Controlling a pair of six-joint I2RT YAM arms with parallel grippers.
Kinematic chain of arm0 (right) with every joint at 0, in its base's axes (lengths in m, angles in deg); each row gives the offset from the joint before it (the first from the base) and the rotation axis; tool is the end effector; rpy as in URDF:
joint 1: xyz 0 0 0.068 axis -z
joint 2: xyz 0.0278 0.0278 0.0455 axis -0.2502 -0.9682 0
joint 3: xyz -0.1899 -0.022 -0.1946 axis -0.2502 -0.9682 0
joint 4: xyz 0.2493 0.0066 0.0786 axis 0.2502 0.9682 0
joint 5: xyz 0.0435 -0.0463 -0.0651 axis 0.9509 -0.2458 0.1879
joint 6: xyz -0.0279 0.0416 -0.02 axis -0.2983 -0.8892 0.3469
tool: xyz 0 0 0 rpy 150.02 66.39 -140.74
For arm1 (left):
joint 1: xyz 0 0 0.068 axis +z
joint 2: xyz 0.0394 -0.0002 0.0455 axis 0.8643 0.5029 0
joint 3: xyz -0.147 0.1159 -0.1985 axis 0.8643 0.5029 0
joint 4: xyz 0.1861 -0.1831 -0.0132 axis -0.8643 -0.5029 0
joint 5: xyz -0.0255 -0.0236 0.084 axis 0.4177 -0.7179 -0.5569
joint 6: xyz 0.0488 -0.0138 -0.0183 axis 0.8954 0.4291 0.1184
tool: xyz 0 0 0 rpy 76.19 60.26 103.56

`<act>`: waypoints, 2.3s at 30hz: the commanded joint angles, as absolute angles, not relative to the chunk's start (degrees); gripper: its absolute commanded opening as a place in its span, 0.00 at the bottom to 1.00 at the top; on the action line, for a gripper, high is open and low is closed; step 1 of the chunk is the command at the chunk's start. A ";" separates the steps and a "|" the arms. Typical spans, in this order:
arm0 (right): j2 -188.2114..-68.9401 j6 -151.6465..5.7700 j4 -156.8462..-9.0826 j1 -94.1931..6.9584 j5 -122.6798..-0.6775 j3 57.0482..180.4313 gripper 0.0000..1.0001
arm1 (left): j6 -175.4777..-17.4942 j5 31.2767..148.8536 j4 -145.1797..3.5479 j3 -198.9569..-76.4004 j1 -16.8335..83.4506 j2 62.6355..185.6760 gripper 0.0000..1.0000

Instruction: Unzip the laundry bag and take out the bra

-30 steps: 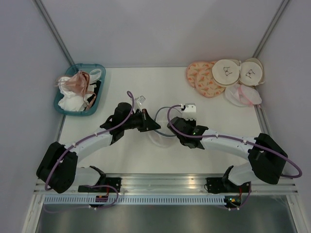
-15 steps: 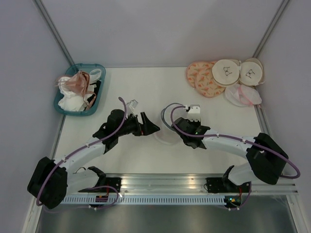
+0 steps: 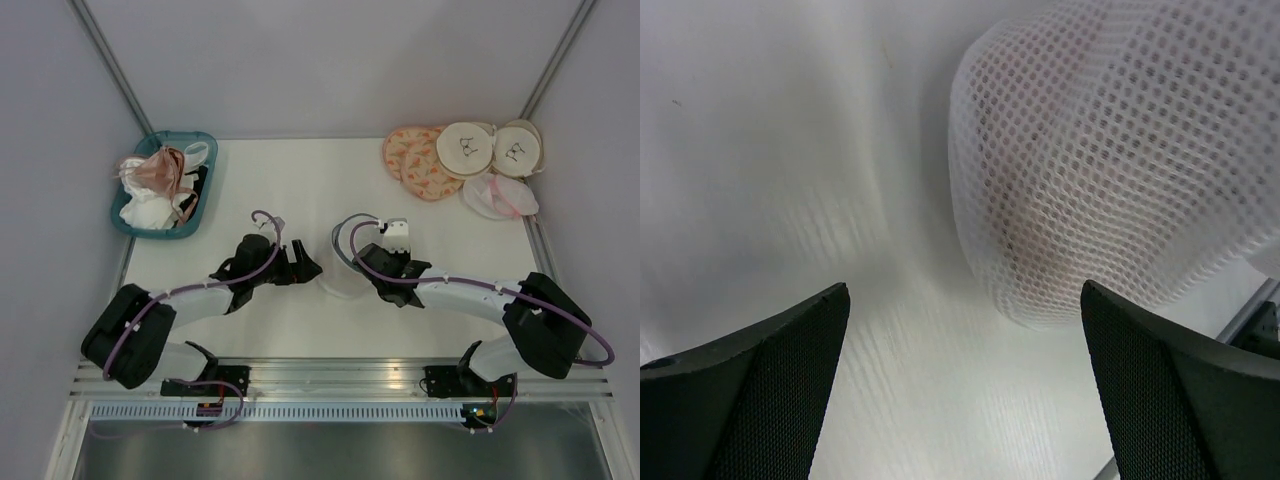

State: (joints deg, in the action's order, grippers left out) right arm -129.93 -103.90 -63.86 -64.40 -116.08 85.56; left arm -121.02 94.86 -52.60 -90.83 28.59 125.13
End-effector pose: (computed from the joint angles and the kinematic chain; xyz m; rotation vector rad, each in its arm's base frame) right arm 0.1882 0.1830 0.1788 0.0239 2.2170 -0.2735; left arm 0.2112 -0.1374 0.1617 0.0498 2.2369 -0.9165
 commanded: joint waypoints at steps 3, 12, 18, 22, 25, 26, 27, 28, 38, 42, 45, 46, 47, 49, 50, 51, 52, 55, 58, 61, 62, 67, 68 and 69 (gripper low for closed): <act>-128.09 -103.04 -65.01 -64.41 -115.02 84.94 0.01 | -123.38 95.42 -40.41 -94.78 28.87 134.34 1.00; -126.16 -101.54 -67.21 -64.50 -113.18 83.19 0.00 | -134.20 104.38 -21.96 -94.60 29.05 143.49 0.49; -124.93 -101.54 -67.48 -64.50 -113.18 82.66 0.00 | -136.76 106.32 -18.78 -93.37 29.05 144.90 0.02; -124.40 -106.01 -60.13 -64.41 -117.73 84.41 0.41 | -136.67 106.24 -18.69 -91.18 29.48 142.89 0.02; -122.12 -111.12 -50.64 -64.50 -122.22 86.96 0.86 | -136.24 106.24 -20.52 -89.33 29.84 138.76 0.02; -118.89 -111.04 -49.64 -64.50 -122.14 87.57 0.91 | -135.28 105.89 -21.75 -89.15 29.84 137.18 0.02; -116.77 -110.43 -49.29 -64.50 -121.36 87.58 0.97 | -134.66 105.28 -23.16 -88.89 29.84 135.78 0.02; -114.40 -107.81 -50.41 -64.67 -118.57 87.40 0.98 | -134.13 105.01 -26.39 -88.98 29.84 132.89 0.02; -104.79 -95.39 -62.81 -64.68 -95.25 90.91 0.98 | -129.12 104.13 -39.59 -90.38 29.75 118.90 0.02; -108.31 -94.95 -64.48 -64.59 -93.85 92.67 0.98 | -129.47 104.48 -40.84 -89.95 29.75 115.56 0.02; -110.68 -95.30 -66.33 -64.59 -92.36 92.76 0.98 | -129.38 104.13 -42.50 -89.59 29.75 113.01 0.02; -111.30 -95.30 -67.29 -64.59 -91.91 92.76 0.98 | -129.20 104.04 -42.68 -89.42 29.75 112.48 0.02; -112.43 -95.39 -67.65 -64.59 -91.47 92.68 0.98 | -129.20 104.04 -42.77 -89.24 29.75 111.86 0.02; -113.32 -95.65 -69.23 -64.59 -89.36 92.41 0.98 | -129.38 104.04 -43.39 -89.24 29.75 110.89 0.02; -113.93 -95.83 -69.76 -64.68 -88.58 92.24 0.98 | -129.38 104.21 -43.48 -89.24 29.75 110.63 0.02; -114.20 -95.92 -70.20 -64.59 -88.22 92.24 0.98 | -129.47 104.22 -43.65 -89.24 29.75 110.54 0.02; -114.29 -96.18 -70.64 -64.59 -87.52 92.15 0.98 | -129.47 104.22 -43.83 -89.24 29.75 110.28 0.02; -114.90 -97.32 -66.89 -64.59 -92.13 92.93 0.98 | -128.94 103.78 -44.70 -88.89 29.75 110.01 0.02; -115.78 -99.86 -56.70 -64.59 -100.40 95.31 0.98 | -128.68 102.64 -44.79 -87.75 29.75 109.48 0.02; -116.05 -105.48 -45.53 -64.59 -112.36 96.28 0.98 | -128.67 101.76 -44.79 -86.08 29.75 108.87 0.02; -116.05 -106.80 -43.15 -64.50 -116.48 96.02 0.98 | -128.68 101.32 -44.53 -85.29 29.84 108.69 0.02; -115.09 -111.82 -36.11 -64.67 -119.41 93.82 0.98 | -129.20 100.61 -43.74 -82.56 29.84 108.87 0.02; -114.82 -112.61 -35.23 -64.59 -119.77 93.91 0.98 | -129.29 100.26 -43.65 -81.69 29.84 108.78 0.02; -114.38 -112.88 -34.78 -64.59 -119.68 94.08 0.98 | -129.47 100.26 -43.04 -81.16 29.84 108.60 0.02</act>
